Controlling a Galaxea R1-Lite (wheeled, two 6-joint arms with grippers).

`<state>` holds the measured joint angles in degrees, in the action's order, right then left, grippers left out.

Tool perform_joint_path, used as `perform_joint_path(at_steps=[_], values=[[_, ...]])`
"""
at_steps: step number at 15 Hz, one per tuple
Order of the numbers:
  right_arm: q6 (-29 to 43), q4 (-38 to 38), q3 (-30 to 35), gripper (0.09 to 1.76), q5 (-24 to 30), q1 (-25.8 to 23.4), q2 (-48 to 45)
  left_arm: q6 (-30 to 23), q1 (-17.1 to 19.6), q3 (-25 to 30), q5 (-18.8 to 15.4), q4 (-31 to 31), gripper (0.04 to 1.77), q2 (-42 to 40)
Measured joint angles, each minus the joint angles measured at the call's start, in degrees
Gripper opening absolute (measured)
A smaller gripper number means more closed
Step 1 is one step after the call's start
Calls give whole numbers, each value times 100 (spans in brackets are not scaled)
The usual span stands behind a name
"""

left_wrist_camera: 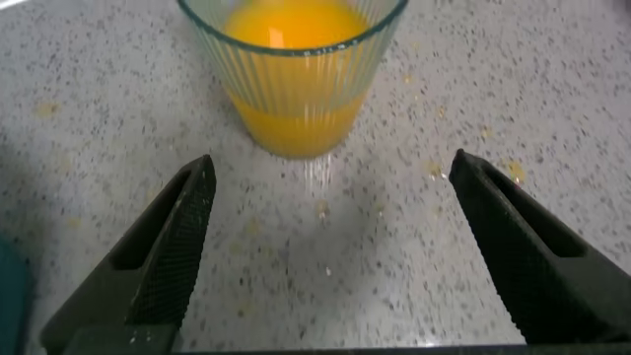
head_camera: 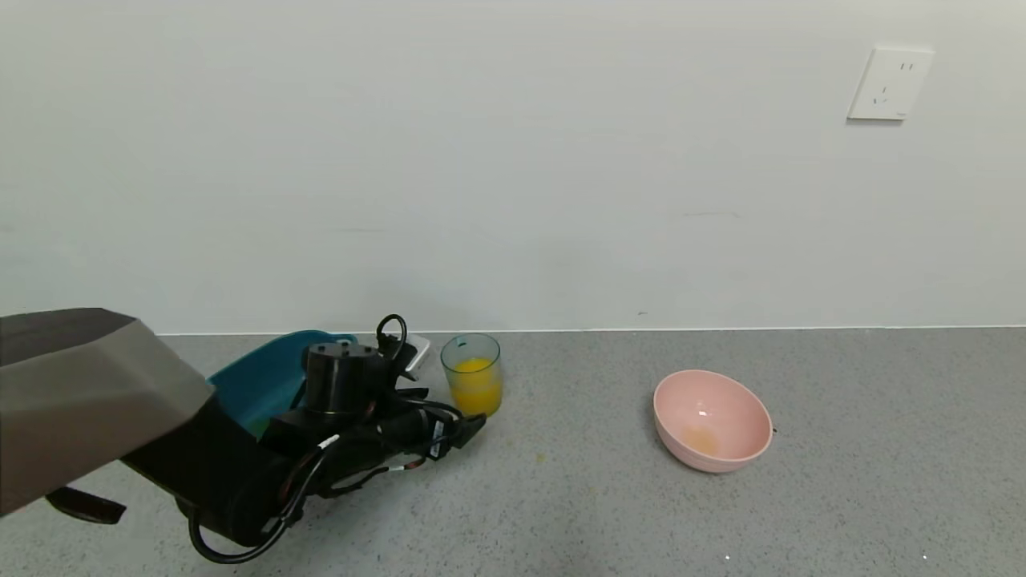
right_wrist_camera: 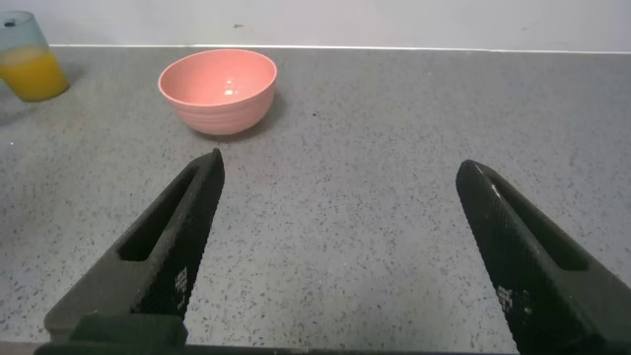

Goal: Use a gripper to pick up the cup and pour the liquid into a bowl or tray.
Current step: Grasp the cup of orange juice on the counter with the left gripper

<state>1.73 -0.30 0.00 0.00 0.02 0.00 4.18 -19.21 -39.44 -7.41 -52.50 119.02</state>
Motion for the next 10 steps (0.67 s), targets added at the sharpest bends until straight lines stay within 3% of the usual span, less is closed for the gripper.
perform_joint_path(at_steps=[4,10], values=[[0,1,0,171,0,0,0,-212,-40,91,6,-852,172,479],[0,0,0,171,0,5,0,-497,-57,35,124,-1629,172,1012]])
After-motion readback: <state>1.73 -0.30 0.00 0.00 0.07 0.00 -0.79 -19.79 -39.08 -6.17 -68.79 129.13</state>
